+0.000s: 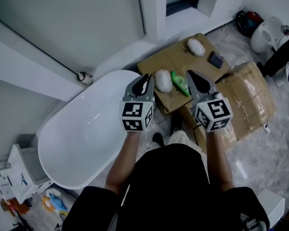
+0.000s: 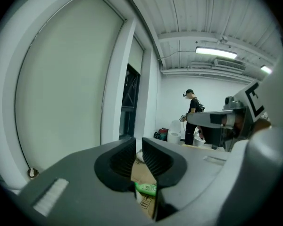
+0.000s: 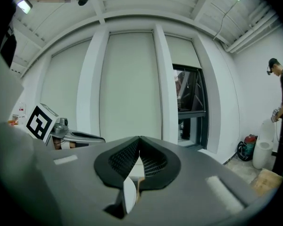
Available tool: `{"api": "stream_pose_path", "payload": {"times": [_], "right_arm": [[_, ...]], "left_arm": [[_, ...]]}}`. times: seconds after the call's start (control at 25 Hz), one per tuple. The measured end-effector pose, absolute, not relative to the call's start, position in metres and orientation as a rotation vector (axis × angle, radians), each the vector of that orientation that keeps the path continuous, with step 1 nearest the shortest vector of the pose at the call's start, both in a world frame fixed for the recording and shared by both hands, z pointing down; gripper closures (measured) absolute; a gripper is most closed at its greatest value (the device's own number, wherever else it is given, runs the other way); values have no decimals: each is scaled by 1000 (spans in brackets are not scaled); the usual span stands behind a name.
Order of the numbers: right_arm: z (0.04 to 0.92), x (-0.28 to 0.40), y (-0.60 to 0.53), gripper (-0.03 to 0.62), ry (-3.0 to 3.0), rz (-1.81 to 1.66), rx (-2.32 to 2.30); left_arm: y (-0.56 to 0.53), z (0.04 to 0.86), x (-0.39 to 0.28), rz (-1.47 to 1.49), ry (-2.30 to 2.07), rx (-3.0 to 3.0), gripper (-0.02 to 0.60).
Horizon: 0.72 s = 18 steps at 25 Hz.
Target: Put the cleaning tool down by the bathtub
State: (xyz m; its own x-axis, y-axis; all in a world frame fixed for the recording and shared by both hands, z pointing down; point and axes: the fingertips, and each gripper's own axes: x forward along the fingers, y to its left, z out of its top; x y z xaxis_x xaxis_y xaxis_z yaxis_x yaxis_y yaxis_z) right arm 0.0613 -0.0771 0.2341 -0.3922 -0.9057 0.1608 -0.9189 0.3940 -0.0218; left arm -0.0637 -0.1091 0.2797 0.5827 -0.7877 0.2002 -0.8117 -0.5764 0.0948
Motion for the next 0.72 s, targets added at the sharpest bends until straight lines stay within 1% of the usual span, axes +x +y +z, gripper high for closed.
{"api": "stream_pose_path", "payload": {"times": [0.36, 0.72], "right_arm": [[208, 50, -70, 586, -2555, 80, 1643], [208, 43, -67, 586, -2540, 65, 1631]], "left_arm": [[-98, 235, -76, 151, -1397, 2710, 580], [-100, 232, -88, 152, -1422, 2705, 581]]}}
